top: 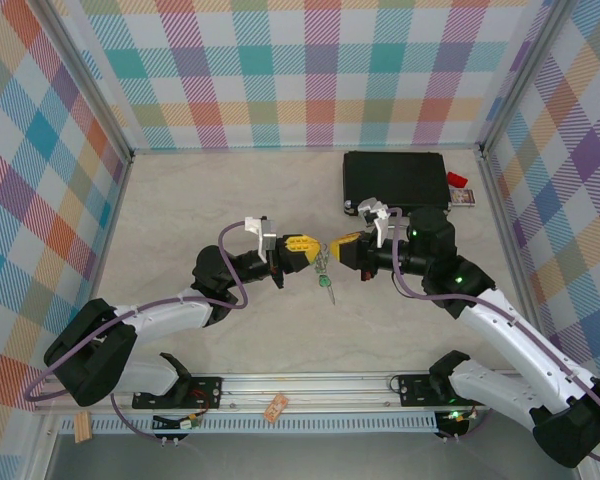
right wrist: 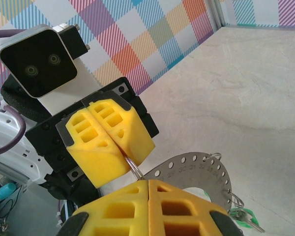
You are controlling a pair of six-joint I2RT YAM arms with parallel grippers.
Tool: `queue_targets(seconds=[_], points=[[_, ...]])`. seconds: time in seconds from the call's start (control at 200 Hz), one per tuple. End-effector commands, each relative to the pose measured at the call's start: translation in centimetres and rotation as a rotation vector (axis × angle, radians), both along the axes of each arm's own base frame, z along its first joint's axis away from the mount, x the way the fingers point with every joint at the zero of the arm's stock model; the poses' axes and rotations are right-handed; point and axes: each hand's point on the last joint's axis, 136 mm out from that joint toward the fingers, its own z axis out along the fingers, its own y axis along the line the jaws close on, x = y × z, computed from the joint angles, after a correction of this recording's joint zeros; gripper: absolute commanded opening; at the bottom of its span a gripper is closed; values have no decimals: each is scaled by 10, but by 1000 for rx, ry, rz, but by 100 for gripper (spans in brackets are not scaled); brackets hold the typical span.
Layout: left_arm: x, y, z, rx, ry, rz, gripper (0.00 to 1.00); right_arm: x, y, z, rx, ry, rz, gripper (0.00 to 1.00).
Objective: Put the keys on the keyring
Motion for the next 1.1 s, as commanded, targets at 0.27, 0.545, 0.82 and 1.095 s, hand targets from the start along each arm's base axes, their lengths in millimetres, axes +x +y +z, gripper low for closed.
queue_targets(seconds=[0.27, 0.545, 0.82, 1.095], points=[[-15, 9, 35, -89, -92, -13, 0, -5, 7, -5, -12, 32, 74, 4], [-16, 8, 33, -85, -86, -21, 0, -4, 8, -6, -14, 31, 79, 13], [-15, 8, 29, -78, -79, -16, 0, -5, -8, 12, 12, -125, -3, 31], [-15, 8, 30, -79, -80, -21, 0, -14, 4, 18, 14, -156, 114, 33]])
